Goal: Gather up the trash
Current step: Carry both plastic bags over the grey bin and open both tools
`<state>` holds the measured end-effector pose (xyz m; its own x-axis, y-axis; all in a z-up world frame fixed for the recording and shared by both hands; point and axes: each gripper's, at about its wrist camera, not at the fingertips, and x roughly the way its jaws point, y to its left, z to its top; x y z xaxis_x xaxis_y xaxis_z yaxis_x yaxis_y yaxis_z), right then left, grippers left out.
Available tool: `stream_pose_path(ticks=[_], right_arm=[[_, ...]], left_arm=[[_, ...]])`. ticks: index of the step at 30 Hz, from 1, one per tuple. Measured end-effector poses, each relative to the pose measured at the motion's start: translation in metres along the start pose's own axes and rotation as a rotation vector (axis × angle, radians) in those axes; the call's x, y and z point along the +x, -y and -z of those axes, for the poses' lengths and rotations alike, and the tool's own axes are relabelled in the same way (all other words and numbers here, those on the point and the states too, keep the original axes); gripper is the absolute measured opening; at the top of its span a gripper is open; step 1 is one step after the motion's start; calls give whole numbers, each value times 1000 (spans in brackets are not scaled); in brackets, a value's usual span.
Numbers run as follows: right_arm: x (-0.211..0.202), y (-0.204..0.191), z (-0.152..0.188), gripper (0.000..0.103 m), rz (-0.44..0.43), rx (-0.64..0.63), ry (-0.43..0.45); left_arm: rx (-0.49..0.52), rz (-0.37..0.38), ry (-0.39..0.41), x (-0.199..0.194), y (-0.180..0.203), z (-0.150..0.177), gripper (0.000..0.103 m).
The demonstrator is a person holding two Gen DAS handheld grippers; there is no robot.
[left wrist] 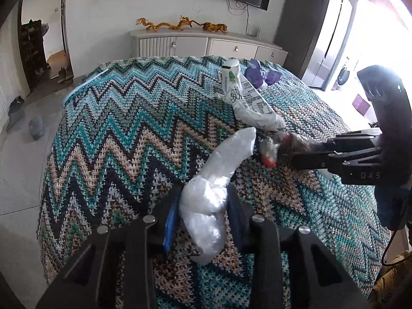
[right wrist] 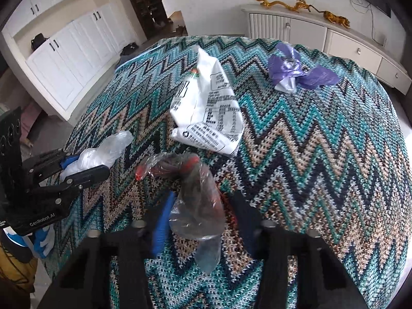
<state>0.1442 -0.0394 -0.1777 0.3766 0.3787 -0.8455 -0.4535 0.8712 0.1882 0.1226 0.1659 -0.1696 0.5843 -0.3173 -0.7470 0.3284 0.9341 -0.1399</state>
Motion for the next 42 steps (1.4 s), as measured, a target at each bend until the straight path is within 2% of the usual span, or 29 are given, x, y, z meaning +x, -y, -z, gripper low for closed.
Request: stream_pose_path(ticks=[3,11,17,24,29,33,36,42], right_arm=[[-2,-6,8,12,-13,-22,5],[-43,2,33,11,-64,-9,89],[-92,42,45,11,-63,80,180],[-158,115,87,11,27,219,296],[-200,187,142,11,149,360,347],[-223,249,194,11,256,489,352],[-231,293,233,11,306,598,338],[-220,360,295,11,344,780,286]], left_arm=[[-14,-1,21,-9,3,1,32],[-9,-15,54,-36,21,-5,32],[62,8,75,-48,70,-25,32],[183,114,61,-34,164,-59,32],[285,208,15,-3,254,-83,32],[377,276,-37,29,335,-95,32],[427,324,-91,59,394,-97,32],[476,384,-196,118,487,-93,32]])
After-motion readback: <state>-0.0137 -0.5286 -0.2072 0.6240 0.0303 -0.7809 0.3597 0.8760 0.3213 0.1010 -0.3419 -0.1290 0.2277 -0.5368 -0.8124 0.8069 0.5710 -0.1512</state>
